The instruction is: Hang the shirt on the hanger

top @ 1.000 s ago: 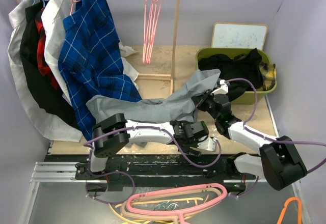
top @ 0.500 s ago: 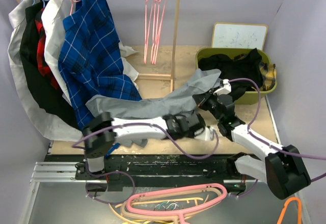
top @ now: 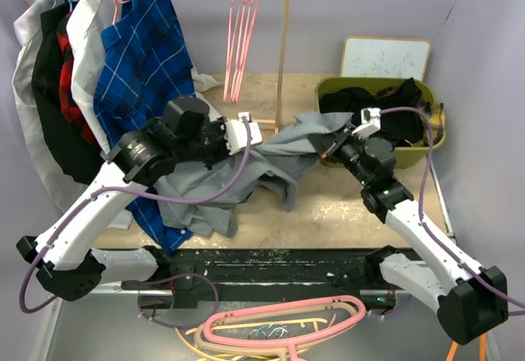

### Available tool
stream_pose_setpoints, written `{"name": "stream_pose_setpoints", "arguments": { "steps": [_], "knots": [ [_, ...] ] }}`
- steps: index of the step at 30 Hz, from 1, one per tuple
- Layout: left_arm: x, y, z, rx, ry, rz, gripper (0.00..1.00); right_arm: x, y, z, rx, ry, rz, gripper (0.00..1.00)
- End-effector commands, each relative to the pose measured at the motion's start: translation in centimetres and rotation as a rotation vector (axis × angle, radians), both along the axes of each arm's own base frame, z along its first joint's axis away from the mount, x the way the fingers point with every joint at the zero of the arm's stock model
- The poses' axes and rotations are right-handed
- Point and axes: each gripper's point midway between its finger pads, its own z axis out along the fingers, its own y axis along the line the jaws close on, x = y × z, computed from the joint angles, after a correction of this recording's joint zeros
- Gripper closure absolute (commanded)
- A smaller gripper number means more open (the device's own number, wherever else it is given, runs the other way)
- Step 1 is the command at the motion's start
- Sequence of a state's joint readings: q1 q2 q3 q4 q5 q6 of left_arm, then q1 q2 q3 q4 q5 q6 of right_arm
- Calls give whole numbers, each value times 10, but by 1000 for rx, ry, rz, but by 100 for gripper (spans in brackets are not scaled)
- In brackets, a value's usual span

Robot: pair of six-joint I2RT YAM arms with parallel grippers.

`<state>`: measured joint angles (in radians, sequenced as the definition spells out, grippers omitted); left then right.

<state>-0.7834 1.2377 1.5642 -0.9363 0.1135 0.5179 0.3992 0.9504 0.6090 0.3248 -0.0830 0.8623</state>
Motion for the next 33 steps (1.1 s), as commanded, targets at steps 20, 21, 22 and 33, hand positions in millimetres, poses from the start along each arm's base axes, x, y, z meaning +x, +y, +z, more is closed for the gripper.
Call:
{"name": "stream_pose_setpoints", "arguments": {
  "steps": [20,21,22,33],
  "knots": [
    [-30,92,81,-195,-68,147,100,22,146,178,157,-223,556,100],
    [-32,90,76,-205,-41,133,100,22,166,168,156,-208,598,100],
    [-33,87,70,-213,-14,123,100,21,185,159,149,-197,636,95],
    [-25,97,7,-188,116,203,100,42,87,114,-147,-291,367,0]
  ]
}}
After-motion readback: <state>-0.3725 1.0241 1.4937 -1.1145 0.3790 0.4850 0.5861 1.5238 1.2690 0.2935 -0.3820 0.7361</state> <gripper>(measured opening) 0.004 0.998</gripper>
